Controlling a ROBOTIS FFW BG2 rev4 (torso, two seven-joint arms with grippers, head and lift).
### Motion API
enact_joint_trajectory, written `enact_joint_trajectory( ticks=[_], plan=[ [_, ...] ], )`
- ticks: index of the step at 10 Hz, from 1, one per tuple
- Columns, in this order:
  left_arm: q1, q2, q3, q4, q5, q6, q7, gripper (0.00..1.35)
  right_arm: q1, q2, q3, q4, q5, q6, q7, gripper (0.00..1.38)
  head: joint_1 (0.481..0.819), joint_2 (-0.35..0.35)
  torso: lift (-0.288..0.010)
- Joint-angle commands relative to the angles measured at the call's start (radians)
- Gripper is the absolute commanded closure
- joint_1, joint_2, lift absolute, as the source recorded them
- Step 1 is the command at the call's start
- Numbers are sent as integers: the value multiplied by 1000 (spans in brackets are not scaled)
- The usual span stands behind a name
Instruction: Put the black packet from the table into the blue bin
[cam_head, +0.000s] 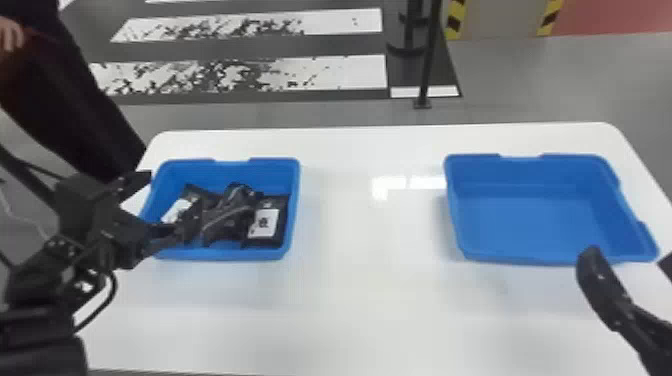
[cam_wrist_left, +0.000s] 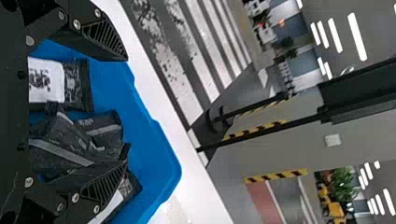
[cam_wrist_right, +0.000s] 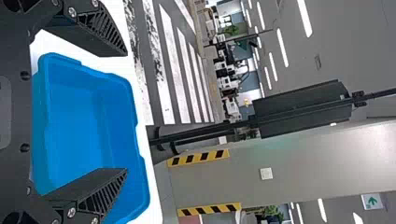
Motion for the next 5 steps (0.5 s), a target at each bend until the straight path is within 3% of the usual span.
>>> enact_joint_trajectory(
  ticks=[1, 3, 5],
  plan=[
    [131, -61, 78, -75, 141, -149, 52, 165, 2, 1, 0, -1, 0, 0, 0, 134, 695, 120, -110],
    [308, -65, 30, -183, 340, -274, 207, 167, 9, 1, -2, -3, -4, 0, 0, 134, 695, 161, -110],
    [463, -65, -77, -254, 513, -382, 371, 167, 14, 1, -2, -5, -8, 0, 0, 136, 695, 130, -110]
  ],
)
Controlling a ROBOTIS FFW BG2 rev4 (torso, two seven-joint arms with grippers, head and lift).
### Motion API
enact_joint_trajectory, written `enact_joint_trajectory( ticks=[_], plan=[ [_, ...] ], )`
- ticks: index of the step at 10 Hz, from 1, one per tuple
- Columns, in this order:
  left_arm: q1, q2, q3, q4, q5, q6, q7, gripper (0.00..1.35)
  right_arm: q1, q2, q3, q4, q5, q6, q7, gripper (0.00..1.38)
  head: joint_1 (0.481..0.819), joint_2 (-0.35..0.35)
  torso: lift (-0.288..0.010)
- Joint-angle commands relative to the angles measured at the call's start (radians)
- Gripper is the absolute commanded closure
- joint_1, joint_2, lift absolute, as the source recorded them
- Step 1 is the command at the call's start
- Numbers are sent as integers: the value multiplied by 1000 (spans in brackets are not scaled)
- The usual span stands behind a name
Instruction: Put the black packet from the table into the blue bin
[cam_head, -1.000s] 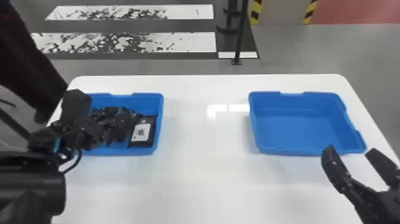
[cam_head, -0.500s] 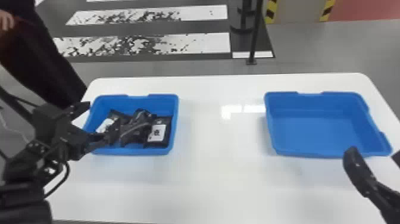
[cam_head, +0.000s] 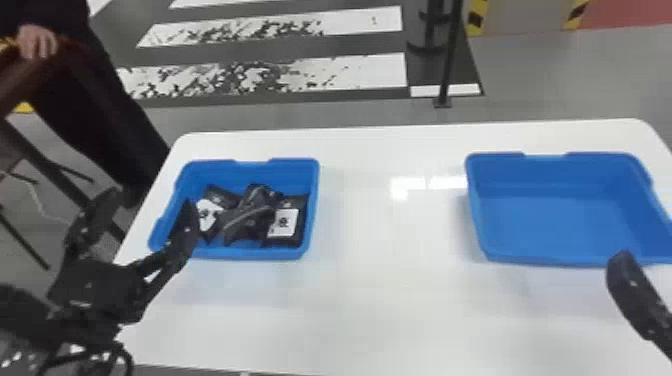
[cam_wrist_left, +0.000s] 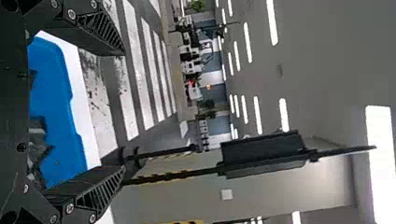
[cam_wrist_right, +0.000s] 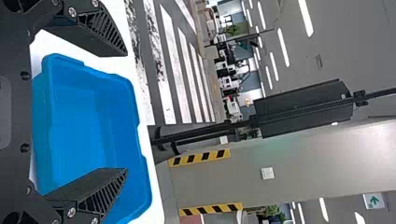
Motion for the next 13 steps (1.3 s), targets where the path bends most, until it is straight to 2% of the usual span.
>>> enact_joint_trajectory(
  ticks=[1, 3, 7, 13],
  plan=[
    [96, -4, -55, -54, 78, -66, 49, 167, 4, 1, -1, -3, -4, 1, 0, 136, 695, 119, -110],
    [189, -4, -77, -123, 116, -69, 78, 167, 16, 1, -1, -6, -10, -1, 0, 134, 695, 89, -110],
    [191, 11, -99, -137, 124, -62, 97, 167, 19, 1, 1, -16, -6, -1, 0, 136, 695, 66, -110],
    [191, 11, -101, -137, 144, -64, 104, 167, 21, 1, 1, -13, -4, -4, 0, 134, 695, 63, -110]
  ],
)
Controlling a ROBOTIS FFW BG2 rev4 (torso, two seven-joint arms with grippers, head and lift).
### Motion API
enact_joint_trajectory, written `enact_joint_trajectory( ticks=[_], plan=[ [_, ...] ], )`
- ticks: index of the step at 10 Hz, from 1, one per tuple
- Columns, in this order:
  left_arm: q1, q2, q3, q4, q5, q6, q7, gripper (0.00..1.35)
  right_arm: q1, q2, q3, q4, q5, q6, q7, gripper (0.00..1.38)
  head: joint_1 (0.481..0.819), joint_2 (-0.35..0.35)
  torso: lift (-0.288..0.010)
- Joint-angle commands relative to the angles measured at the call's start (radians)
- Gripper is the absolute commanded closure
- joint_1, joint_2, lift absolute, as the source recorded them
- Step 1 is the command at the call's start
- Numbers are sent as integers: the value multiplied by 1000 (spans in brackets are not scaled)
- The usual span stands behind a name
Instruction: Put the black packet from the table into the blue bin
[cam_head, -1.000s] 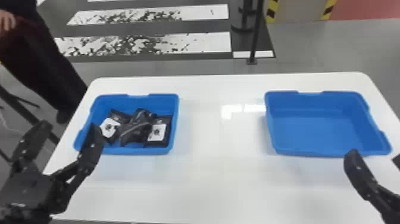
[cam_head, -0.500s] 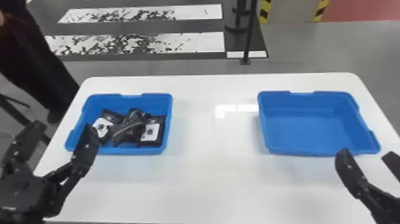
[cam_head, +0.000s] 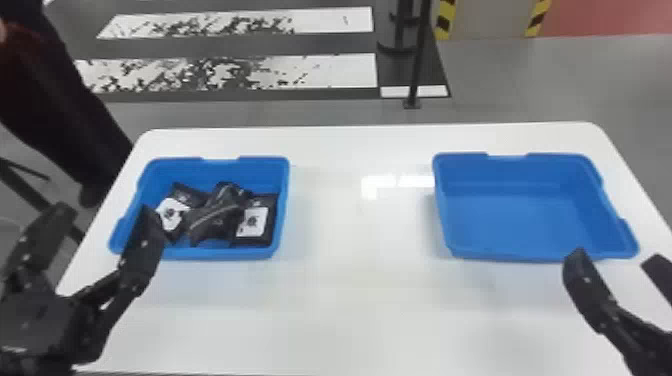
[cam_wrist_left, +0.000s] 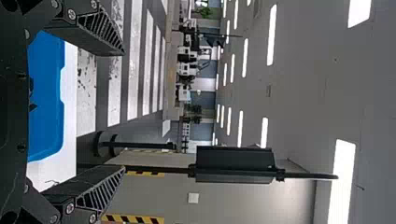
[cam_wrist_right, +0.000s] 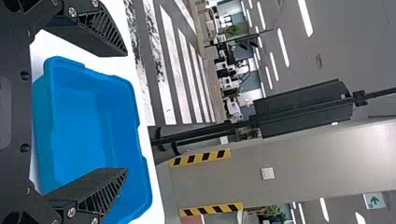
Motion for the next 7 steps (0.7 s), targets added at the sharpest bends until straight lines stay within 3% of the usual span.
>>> enact_joint_trajectory(
  ticks=[1, 7],
  plan=[
    [0, 0, 0, 1, 5, 5, 0, 168, 2, 1, -2, 1, -2, 0, 0, 136, 695, 64, -110],
    [0, 1, 0, 1, 15, 17, 0, 168, -1, 1, -2, 3, 0, 0, 0, 134, 695, 66, -110]
  ],
)
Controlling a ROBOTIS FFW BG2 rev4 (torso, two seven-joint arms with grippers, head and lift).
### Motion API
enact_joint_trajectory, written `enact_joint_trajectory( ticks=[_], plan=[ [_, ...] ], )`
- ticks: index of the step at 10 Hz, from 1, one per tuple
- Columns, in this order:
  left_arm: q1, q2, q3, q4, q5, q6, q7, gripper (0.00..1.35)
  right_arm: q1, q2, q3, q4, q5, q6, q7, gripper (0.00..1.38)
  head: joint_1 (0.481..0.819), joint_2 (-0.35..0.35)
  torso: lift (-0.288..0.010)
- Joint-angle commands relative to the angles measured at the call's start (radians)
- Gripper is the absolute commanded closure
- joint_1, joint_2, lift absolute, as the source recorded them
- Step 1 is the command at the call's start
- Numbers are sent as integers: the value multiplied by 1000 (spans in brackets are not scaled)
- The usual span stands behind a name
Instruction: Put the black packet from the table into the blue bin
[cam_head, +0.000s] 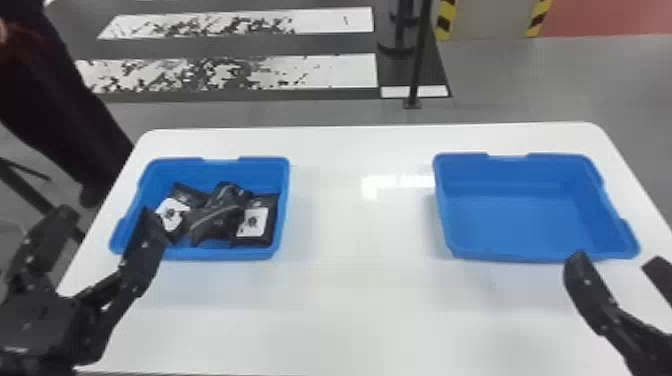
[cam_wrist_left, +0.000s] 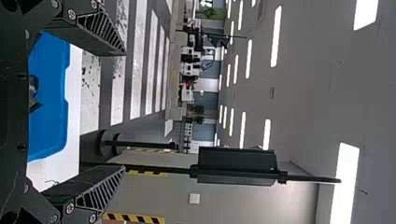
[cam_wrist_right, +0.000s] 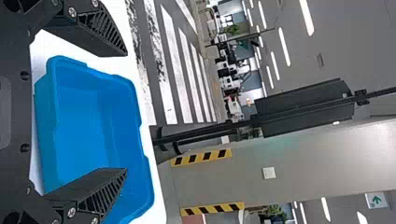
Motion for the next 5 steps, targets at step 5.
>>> enact_joint_trajectory(
  ticks=[5],
  plan=[
    [0, 5, -6, 0, 6, -7, 0, 167, -2, 1, 2, 0, 3, 0, 0, 136, 695, 62, -110]
  ],
)
